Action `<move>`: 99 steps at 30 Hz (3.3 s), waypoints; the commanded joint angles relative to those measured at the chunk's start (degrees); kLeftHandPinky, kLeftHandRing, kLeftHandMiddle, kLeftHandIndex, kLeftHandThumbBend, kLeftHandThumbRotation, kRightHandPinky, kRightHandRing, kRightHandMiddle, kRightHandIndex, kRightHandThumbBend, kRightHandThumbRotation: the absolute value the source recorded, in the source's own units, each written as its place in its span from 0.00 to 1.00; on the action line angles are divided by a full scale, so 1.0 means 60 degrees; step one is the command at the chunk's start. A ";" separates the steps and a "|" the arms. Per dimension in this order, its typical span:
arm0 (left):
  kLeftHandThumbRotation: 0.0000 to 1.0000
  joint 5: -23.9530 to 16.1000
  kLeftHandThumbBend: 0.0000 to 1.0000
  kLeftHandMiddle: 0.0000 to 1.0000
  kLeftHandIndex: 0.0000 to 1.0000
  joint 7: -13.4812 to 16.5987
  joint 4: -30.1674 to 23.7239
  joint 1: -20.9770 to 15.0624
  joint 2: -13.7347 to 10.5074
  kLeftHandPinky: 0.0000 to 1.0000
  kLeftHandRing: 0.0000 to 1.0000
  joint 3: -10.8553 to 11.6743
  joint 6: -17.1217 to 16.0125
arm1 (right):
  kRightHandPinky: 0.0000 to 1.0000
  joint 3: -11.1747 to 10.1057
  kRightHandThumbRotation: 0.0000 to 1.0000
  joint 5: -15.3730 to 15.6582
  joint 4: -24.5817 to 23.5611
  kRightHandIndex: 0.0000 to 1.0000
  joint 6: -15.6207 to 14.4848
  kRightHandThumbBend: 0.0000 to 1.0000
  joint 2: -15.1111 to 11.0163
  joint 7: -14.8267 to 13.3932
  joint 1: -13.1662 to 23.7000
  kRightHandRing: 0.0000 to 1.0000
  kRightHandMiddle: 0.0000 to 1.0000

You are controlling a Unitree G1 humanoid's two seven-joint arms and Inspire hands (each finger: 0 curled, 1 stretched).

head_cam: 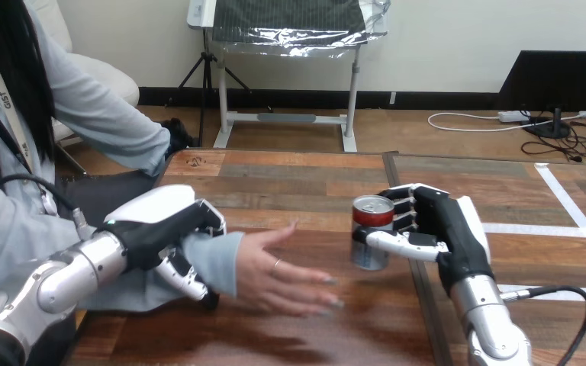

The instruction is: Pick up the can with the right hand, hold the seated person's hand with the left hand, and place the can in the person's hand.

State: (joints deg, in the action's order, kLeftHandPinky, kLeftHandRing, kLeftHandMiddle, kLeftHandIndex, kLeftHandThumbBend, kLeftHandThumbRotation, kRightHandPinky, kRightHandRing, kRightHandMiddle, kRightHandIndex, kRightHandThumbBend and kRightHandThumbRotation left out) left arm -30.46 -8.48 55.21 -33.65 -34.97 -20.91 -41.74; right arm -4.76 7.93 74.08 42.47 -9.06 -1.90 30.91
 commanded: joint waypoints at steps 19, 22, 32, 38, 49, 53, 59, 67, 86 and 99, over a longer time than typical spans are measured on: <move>0.00 0.0552 0.87 0.38 0.40 0.0151 -0.1218 -0.0818 0.0502 0.25 0.30 0.0565 -0.0075 | 0.35 0.0257 0.00 0.0202 -0.0298 0.53 0.0460 0.77 0.0551 -0.0083 0.1242 0.40 0.47; 0.00 0.0487 0.87 0.37 0.40 0.0195 -0.1201 -0.0837 0.0536 0.25 0.30 0.0564 -0.0053 | 0.36 0.0312 0.00 0.0204 -0.0314 0.53 0.0543 0.77 0.0613 -0.0069 0.1233 0.41 0.48; 0.00 0.0518 0.88 0.37 0.39 0.0214 -0.1241 -0.0864 0.0643 0.24 0.30 0.0592 -0.0023 | 0.37 0.0436 0.00 0.0251 -0.0361 0.53 0.0657 0.76 0.0845 -0.0104 0.1203 0.42 0.49; 0.00 0.0570 0.87 0.37 0.40 0.0132 -0.1238 -0.0881 0.0703 0.25 0.30 0.0603 0.0064 | 0.37 0.0461 0.00 0.0191 -0.0428 0.53 0.0662 0.76 0.1059 -0.0089 0.1177 0.42 0.49; 0.00 0.0637 0.87 0.37 0.40 0.0080 -0.1186 -0.0886 0.0837 0.25 0.30 0.0615 0.0142 | 0.36 0.0554 0.00 0.0244 -0.0585 0.54 0.0705 0.76 0.1341 -0.0221 0.1154 0.42 0.49; 0.00 0.0616 0.87 0.37 0.40 0.0103 -0.1156 -0.0889 0.0879 0.25 0.30 0.0610 0.0150 | 0.36 0.0576 0.00 0.0218 -0.0628 0.54 0.0817 0.75 0.1424 -0.0193 0.1154 0.42 0.50; 0.00 0.0621 0.87 0.37 0.40 0.0150 -0.1054 -0.0903 0.0945 0.25 0.30 0.0609 0.0067 | 0.37 0.0547 0.00 0.0096 -0.0686 0.54 0.0942 0.74 0.1542 -0.0041 0.1158 0.43 0.50; 0.00 0.0565 0.87 0.37 0.40 0.0213 -0.1015 -0.0882 0.1000 0.25 0.30 0.0604 0.0043 | 0.36 0.0540 0.00 0.0021 -0.0736 0.54 0.1067 0.74 0.1593 0.0043 0.1150 0.42 0.49; 0.00 0.0575 0.87 0.38 0.40 0.0233 -0.1077 -0.0738 0.1071 0.25 0.31 0.0684 0.0064 | 0.37 0.0588 0.00 0.0101 -0.0818 0.54 0.0965 0.72 0.1532 -0.0085 0.1176 0.43 0.50; 0.00 0.0488 0.87 0.39 0.41 0.0322 -0.1024 -0.0689 0.1046 0.26 0.32 0.0682 0.0027 | 0.39 0.0578 0.00 0.0099 -0.0800 0.54 0.0897 0.71 0.1477 -0.0072 0.1207 0.43 0.51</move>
State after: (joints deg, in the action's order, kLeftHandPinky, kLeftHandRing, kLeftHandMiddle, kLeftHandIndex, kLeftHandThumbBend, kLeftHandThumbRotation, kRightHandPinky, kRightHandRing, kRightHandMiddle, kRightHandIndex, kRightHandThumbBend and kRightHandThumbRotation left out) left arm -29.53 -8.53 51.69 -33.73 -31.20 -18.21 -39.68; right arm -1.90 8.66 72.33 46.29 -1.28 -2.43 33.00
